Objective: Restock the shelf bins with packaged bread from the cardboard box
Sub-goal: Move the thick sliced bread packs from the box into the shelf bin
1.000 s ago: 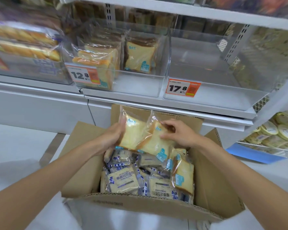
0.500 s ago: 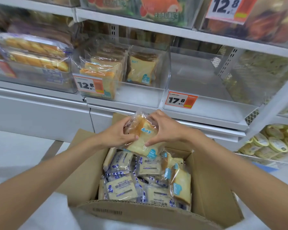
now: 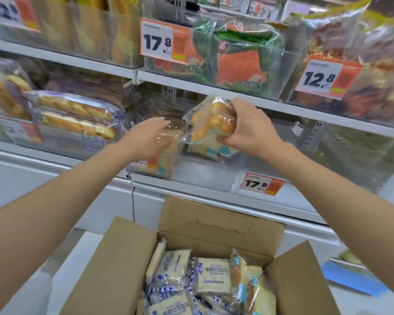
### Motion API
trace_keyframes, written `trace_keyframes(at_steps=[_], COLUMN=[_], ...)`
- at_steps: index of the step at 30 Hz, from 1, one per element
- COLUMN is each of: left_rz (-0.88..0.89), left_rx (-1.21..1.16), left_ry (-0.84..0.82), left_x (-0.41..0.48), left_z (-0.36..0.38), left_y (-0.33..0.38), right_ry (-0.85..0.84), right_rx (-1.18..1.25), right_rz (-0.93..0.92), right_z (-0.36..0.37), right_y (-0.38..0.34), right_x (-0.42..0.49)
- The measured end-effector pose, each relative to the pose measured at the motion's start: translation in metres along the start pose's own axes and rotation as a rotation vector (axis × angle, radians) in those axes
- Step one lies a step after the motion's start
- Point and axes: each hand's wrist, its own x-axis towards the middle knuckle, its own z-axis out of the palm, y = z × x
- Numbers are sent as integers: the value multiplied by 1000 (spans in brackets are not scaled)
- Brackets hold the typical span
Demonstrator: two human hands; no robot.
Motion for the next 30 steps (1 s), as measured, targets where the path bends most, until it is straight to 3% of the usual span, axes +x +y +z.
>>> trace_keyframes(at_steps=[3, 7, 13, 16, 20, 30], left_rz=[34, 38, 92, 107, 119, 117], left_rx=[193, 170, 211, 219, 220, 223], left_ry=[6, 26, 209, 273, 276, 243], left_x=[24, 24, 23, 22, 22, 21], left_z=[24, 55, 72, 76, 76, 76], left_y=[-7, -27, -37, -37, -38, -38], right_ry=[-239, -596, -674, -661, -537, -525], right_rx=[-113, -132, 36, -183, -123, -105], right_rz=[80, 114, 114, 35, 70, 32], right_z=[40, 97, 116, 125, 133, 144], right_y=[15, 31, 38, 41, 42, 34], right_x=[24, 48, 61, 57, 63, 65])
